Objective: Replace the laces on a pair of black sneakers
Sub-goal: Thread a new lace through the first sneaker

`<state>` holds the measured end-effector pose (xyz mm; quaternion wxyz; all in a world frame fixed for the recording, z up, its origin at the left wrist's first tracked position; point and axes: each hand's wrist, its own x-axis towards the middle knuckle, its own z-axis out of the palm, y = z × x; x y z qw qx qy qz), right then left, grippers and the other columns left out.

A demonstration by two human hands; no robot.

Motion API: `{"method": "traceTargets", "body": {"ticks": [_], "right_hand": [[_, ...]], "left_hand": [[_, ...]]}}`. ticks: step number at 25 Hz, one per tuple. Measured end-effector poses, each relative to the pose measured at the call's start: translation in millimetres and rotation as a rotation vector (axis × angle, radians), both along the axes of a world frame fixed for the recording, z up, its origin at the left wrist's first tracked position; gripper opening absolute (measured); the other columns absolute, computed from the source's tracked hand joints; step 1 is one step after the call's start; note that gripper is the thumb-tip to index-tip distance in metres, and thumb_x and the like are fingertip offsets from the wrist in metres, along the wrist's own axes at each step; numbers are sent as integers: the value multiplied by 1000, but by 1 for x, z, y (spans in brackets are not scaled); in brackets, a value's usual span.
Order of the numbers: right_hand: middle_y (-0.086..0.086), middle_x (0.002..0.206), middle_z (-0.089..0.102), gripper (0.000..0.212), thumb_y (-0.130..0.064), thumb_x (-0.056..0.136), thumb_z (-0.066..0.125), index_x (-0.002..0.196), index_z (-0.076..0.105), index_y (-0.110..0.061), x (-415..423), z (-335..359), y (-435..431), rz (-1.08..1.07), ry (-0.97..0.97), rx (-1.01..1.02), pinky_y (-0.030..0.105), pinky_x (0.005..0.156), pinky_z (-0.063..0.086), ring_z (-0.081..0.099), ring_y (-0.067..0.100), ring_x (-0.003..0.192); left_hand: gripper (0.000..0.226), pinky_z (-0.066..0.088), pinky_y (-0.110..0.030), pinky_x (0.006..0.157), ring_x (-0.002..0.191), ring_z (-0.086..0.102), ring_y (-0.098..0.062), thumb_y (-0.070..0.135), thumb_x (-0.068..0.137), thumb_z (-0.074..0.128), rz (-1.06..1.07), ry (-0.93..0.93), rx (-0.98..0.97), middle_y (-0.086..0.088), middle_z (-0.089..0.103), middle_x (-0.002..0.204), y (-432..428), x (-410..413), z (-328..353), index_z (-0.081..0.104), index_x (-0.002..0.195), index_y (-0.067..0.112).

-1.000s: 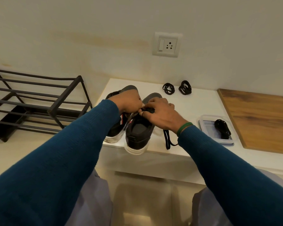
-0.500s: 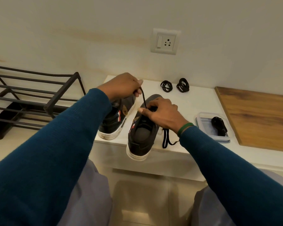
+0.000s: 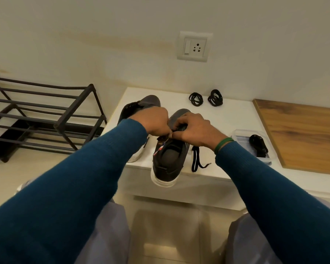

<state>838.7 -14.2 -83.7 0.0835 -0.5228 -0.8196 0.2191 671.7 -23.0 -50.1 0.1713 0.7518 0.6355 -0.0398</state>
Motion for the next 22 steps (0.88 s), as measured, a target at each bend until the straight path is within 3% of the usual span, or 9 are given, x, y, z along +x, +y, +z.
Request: {"method": "traceTargets", "body": {"ticks": [2, 4, 6, 8, 10, 13, 16, 18, 22], "right_hand": [[-7, 114, 57, 19, -56, 80, 69, 92, 61, -43, -1, 1, 0, 12, -8, -5, 53, 96, 44, 50, 22, 108], [-6, 114, 57, 19, -54, 80, 69, 93, 59, -44, 0, 2, 2, 17, -13, -18, 53, 96, 45, 52, 22, 107], [-6, 116, 57, 20, -50, 80, 70, 96, 62, -44, 5, 3, 5, 8, 11, -50, 50, 97, 46, 53, 22, 109], [-8, 116, 56, 23, -45, 81, 72, 103, 65, -42, 11, 4, 9, -4, 57, -67, 46, 98, 47, 54, 21, 111], [-7, 119, 55, 27, -42, 82, 72, 109, 67, -39, 16, 3, 12, -13, 46, -58, 46, 99, 46, 53, 20, 112], [-6, 120, 54, 26, -41, 83, 71, 109, 68, -39, 18, 0, 12, -9, 54, -62, 46, 100, 47, 53, 20, 111], [-4, 120, 55, 28, -44, 83, 70, 109, 68, -38, 18, -2, 11, 15, 47, -27, 46, 98, 48, 53, 19, 110], [-5, 120, 55, 28, -45, 82, 71, 109, 69, -39, 19, -3, 12, 17, 54, -18, 44, 98, 48, 53, 18, 110], [-8, 117, 57, 33, -42, 84, 70, 116, 67, -38, 21, -4, 12, 15, 109, -32, 33, 91, 46, 54, 16, 110]], "left_hand": [[22, 58, -39, 85, 90, 68, -22, 30, 94, 63, -12, 12, -19, -6, 71, 93, -2, 1, -3, 73, 101, 12], [21, 56, -37, 79, 87, 65, -20, 24, 96, 61, 59, -264, 27, -5, 70, 93, 5, -6, 7, 74, 95, 8], [19, 48, -26, 64, 69, 56, -11, 21, 96, 57, 284, -764, 154, 2, 63, 82, 11, -14, 24, 68, 88, 8], [18, 38, -22, 50, 51, 43, -7, 23, 94, 57, 617, -1486, 223, 4, 61, 73, 14, -26, 38, 58, 78, 16], [17, 32, -23, 43, 43, 36, -9, 27, 91, 59, 729, -1720, 225, 1, 64, 67, 14, -34, 35, 54, 77, 18], [30, 41, -27, 55, 54, 50, -13, 36, 90, 64, 441, -909, 312, 0, 62, 68, 17, -26, 17, 64, 94, 7], [48, 51, -33, 84, 97, 61, -17, 48, 89, 67, 59, -282, 154, 1, 63, 109, 11, -5, -3, 63, 120, 12], [35, 56, -36, 85, 97, 66, -22, 43, 92, 65, -49, -81, 42, -4, 70, 104, 8, 3, -11, 70, 110, 13], [33, 50, -36, 64, 73, 59, -21, 38, 95, 62, -30, -74, 90, -8, 64, 79, 13, -7, 7, 67, 79, 9]]}}
